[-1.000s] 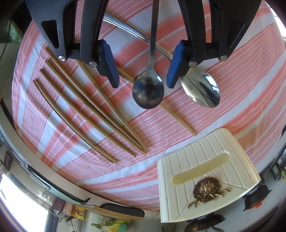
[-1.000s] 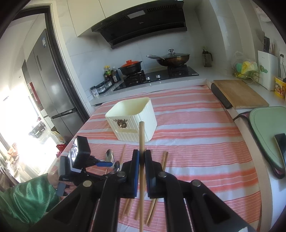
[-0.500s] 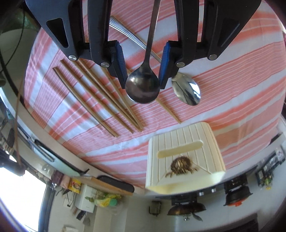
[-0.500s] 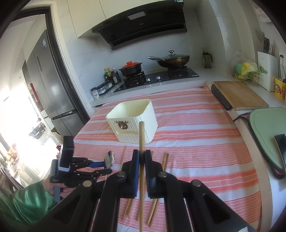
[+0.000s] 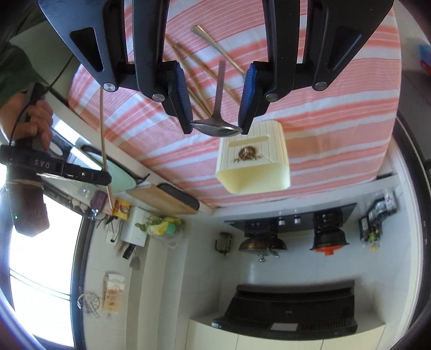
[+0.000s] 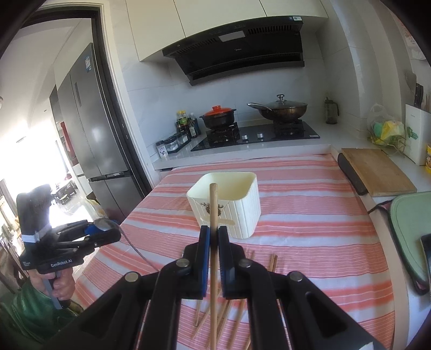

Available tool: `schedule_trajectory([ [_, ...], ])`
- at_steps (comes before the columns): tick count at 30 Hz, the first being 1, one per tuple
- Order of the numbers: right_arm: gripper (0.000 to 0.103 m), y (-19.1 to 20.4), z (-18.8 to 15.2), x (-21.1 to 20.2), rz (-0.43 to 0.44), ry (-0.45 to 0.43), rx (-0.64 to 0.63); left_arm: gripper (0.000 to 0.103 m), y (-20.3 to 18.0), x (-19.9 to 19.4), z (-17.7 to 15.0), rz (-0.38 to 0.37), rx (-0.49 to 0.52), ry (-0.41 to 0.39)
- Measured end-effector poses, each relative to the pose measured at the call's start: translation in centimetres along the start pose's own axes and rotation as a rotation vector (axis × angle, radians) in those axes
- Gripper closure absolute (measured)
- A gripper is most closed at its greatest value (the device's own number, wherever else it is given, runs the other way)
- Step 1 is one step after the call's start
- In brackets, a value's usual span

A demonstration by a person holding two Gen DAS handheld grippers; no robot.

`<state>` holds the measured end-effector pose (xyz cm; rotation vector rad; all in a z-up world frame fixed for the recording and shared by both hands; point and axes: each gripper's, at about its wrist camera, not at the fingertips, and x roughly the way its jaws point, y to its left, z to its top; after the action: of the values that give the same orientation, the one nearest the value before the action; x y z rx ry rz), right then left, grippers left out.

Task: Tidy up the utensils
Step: 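Lower the chopstick into the white holder with the right tool while the left tool lowers the spoon in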

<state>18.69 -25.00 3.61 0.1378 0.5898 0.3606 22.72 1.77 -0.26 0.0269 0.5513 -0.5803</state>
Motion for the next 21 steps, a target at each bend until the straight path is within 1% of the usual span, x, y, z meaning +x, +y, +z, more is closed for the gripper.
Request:
schedule_trajectory([
  [7, 0.097, 0.9, 1.7, -0.1, 0.009, -0.026, -0.022, 0.069, 0.3, -0.9, 1.1, 0.016, 0.0, -0.036],
  [14, 0.097, 1.1, 2.4, 1.0, 0.017, -0.013, -0.027, 0.069, 0.9, -0.7, 1.7, 0.026, -0.025, -0.043],
  [17, 0.097, 1.1, 3.0, 2.0, 0.025, -0.005, -0.028, 0.069, 1.2, -0.2, 2.5, 0.025, -0.041, -0.039],
  [21, 0.097, 0.9, 4.5, 4.1, 0.053, 0.017, -0.019, 0.069, 2.0, 0.8, 4.5, 0.012, -0.065, -0.031],
])
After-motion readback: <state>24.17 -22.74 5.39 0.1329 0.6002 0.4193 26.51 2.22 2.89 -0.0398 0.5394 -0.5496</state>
